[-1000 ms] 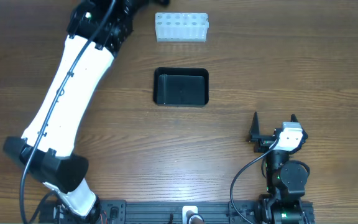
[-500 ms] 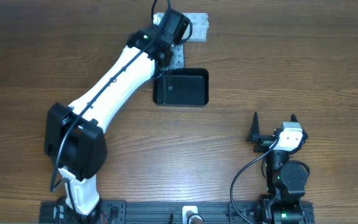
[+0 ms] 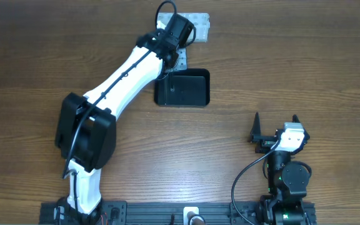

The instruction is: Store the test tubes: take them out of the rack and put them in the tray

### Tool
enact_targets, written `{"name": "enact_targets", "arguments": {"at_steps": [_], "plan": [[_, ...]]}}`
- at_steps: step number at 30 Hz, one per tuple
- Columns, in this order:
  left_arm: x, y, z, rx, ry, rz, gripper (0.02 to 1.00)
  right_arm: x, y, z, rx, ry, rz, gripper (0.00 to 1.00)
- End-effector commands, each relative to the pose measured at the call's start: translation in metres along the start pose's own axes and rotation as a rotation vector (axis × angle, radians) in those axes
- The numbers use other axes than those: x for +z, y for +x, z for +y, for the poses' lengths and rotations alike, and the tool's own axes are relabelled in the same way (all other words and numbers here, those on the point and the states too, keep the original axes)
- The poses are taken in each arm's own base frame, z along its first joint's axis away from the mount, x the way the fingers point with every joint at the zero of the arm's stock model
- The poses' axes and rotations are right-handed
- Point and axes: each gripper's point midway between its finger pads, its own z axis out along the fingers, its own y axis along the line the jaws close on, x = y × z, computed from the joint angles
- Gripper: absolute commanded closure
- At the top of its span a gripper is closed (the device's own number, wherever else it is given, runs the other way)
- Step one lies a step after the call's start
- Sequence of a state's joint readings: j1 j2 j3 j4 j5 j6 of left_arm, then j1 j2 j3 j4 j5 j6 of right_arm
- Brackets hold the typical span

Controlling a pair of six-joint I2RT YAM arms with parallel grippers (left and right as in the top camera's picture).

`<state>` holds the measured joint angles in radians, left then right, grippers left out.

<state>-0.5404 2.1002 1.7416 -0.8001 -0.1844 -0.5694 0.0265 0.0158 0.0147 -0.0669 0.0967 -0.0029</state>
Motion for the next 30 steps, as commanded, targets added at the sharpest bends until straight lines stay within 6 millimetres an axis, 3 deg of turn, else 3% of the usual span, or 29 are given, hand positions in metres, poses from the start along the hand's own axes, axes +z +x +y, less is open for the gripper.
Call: {"name": "enact_targets", "arguments": {"at_steps": [1, 14, 30], "plan": [[0.016, 0.005, 0.001, -0.008, -0.017, 0.018, 0.882, 0.000, 0.003, -0.002, -0.002, 0.007, 0.002, 0.007], [0.041, 0.021, -0.002, -0.001, -0.007, 0.079, 0.858, 0.000, 0.003, -0.002, -0.002, 0.008, 0.002, 0.007], [0.040, 0.024, -0.008, 0.005, 0.008, 0.089, 0.847, 0.000, 0.003, -0.002, -0.002, 0.008, 0.002, 0.009]]}}
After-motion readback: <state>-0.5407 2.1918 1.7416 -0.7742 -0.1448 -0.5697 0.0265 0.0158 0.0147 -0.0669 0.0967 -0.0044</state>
